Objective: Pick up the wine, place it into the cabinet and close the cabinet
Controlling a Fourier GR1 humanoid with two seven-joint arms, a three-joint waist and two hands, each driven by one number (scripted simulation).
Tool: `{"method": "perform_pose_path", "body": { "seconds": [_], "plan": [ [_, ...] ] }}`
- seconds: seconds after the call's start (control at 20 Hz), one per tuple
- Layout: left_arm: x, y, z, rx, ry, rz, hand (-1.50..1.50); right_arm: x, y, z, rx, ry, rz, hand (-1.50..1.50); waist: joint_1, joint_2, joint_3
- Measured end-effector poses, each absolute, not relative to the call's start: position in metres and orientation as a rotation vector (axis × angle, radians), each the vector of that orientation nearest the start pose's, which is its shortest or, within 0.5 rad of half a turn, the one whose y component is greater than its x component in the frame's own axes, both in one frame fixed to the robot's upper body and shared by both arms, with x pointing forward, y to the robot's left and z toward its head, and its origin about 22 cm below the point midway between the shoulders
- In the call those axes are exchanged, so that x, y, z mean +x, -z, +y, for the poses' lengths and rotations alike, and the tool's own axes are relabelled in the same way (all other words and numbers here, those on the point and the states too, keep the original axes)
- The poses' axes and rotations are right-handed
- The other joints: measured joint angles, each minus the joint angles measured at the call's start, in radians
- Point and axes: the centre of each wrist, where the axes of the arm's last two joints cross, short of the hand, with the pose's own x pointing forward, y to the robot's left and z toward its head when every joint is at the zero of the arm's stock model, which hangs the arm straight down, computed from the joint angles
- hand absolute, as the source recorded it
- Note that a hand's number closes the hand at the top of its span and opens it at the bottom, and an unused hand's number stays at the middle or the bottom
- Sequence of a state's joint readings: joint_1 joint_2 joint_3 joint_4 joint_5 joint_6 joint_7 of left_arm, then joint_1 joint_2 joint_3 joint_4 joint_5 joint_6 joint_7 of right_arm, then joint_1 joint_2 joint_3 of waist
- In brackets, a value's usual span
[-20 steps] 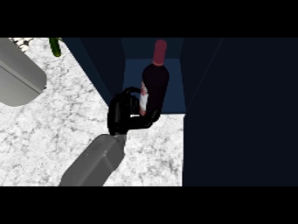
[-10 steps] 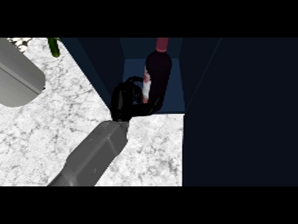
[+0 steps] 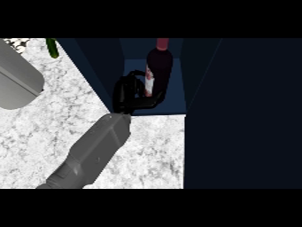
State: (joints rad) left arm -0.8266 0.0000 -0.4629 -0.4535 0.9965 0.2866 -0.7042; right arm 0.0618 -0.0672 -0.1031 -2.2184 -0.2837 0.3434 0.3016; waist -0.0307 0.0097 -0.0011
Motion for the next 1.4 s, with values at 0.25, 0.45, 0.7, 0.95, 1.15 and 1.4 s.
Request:
{"method": "perform_pose_path", "body": {
  "seconds": [0.25, 0.45, 0.7, 0.95, 1.15, 1.4],
  "plan": [
    [0.377, 0.03, 0.094, -0.197, -0.295, -1.649, 1.5, 0.179, -0.138, -0.259, 0.268, -0.257, -1.885, -1.5, -0.001, 0.0, 0.0],
    [0.38, 0.03, 0.096, -0.149, -0.28, -1.63, 1.5, 0.187, -0.142, -0.261, 0.28, -0.259, -1.886, -1.5, -0.007, 0.001, 0.0],
    [0.385, 0.03, 0.1, -0.125, -0.29, -1.626, 1.5, 0.19, -0.144, -0.257, 0.285, -0.268, -1.889, -1.5, -0.014, 0.003, 0.0],
    [0.384, 0.038, 0.109, -0.127, -0.311, -1.656, 1.5, 0.188, -0.137, -0.254, 0.287, -0.262, -1.891, -1.5, -0.016, 0.003, -0.001],
    [0.385, 0.038, 0.11, -0.128, -0.324, -1.7, -1.5, 0.188, -0.138, -0.257, 0.285, -0.273, -1.892, -1.5, -0.019, 0.007, -0.004],
    [0.385, 0.037, 0.109, -0.125, -0.306, -1.754, -1.5, 0.189, -0.144, -0.26, 0.27, -0.27, -1.896, -1.5, -0.017, 0.012, -0.009]
  ]
}}
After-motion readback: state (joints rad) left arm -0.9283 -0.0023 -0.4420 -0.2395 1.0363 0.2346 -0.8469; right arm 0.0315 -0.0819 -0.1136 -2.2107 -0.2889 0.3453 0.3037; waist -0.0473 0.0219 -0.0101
